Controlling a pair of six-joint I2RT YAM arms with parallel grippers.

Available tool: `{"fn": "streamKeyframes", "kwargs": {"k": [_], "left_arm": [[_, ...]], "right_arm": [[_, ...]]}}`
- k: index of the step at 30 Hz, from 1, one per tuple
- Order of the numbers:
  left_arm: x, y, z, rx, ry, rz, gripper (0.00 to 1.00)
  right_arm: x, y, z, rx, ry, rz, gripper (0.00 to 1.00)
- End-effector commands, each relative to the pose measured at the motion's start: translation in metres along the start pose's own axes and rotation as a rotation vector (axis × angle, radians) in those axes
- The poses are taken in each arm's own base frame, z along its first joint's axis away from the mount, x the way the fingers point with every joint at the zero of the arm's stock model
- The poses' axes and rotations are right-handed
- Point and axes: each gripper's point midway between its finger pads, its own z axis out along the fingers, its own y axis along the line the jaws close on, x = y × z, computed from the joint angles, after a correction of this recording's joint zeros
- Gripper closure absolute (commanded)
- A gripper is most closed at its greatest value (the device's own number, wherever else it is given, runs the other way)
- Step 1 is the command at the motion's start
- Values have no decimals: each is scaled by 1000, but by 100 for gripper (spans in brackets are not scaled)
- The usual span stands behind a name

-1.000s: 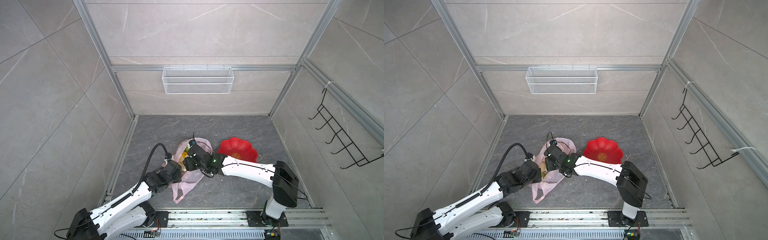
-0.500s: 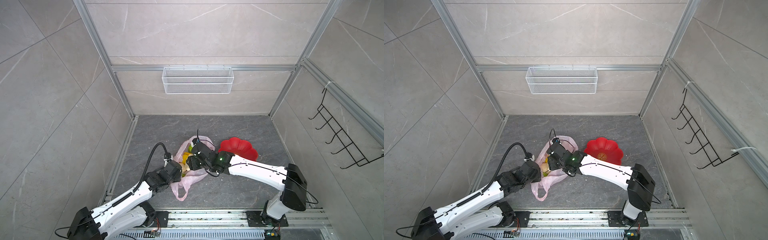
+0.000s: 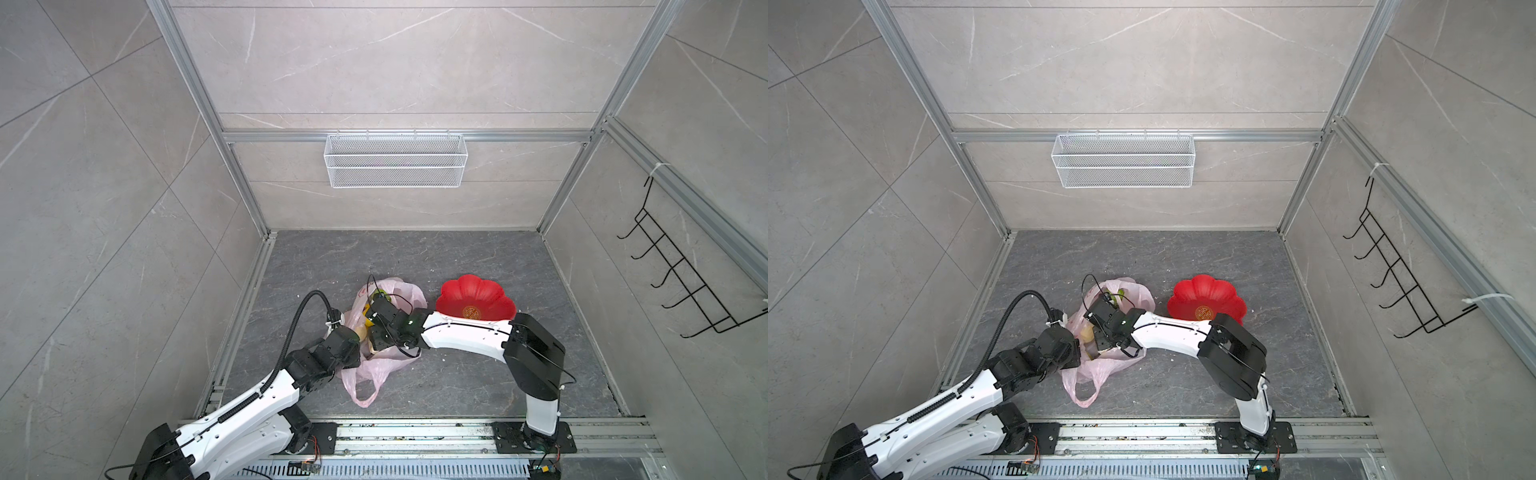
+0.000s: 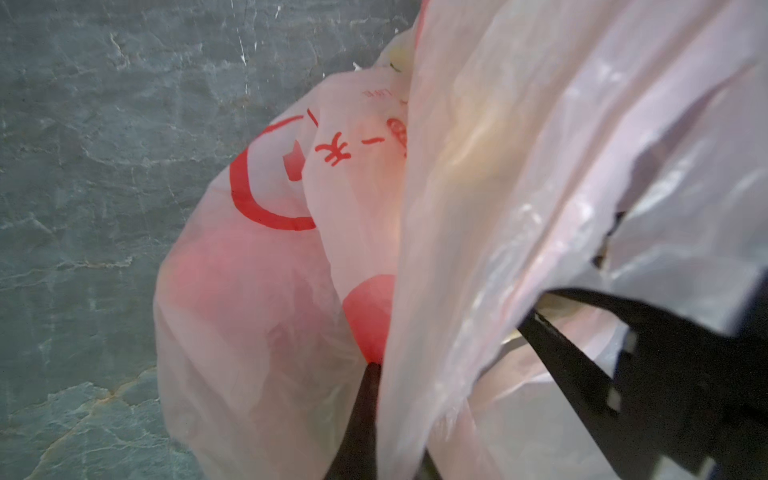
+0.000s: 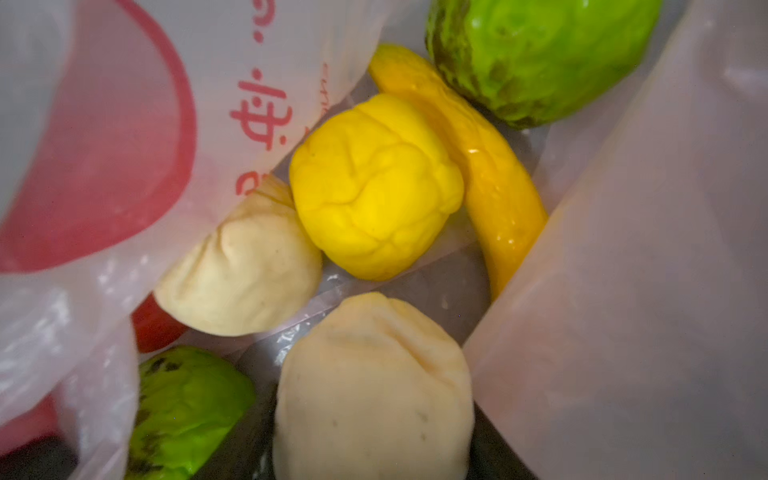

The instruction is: Take the fake fruits out of the plastic bag

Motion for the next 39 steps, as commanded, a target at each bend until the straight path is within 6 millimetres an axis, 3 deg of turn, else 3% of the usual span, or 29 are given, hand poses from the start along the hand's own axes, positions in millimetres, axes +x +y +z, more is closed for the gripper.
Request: {"fn": "streamKeyframes", "kwargs": {"k": [1,6,11,16,22,27,29,34,39], "left_arm": [[5,-3,-2,28,9,-24,100],[17,4,-1,16,32,-33,100],[31,9,2,-4,62,-39,100],[40,9,5,-36,74,-19,100],[37,11,9,-93,39,-20,100],[29,12,10,-117,-12,-55,100],[27,13,9,-124,-28,-65,100],[20,9,7,-118,-45,-69,100],[16,3,4,-100,-49,-76,100]], "right_arm": [[-15,10,1,-24,-27,10,44],[-8,8,10,-9,0,4,44],[-6,5,10,1,7,2,32],[-12,4,-13,0,-12,-3,24],[-15,2,-47,-8,-26,-5,23],[-13,1,-70,-21,-22,5,31],[-8,5,-74,-40,-8,10,44],[24,19,-60,-113,80,33,58],[62,1,-48,-62,144,71,61]]}}
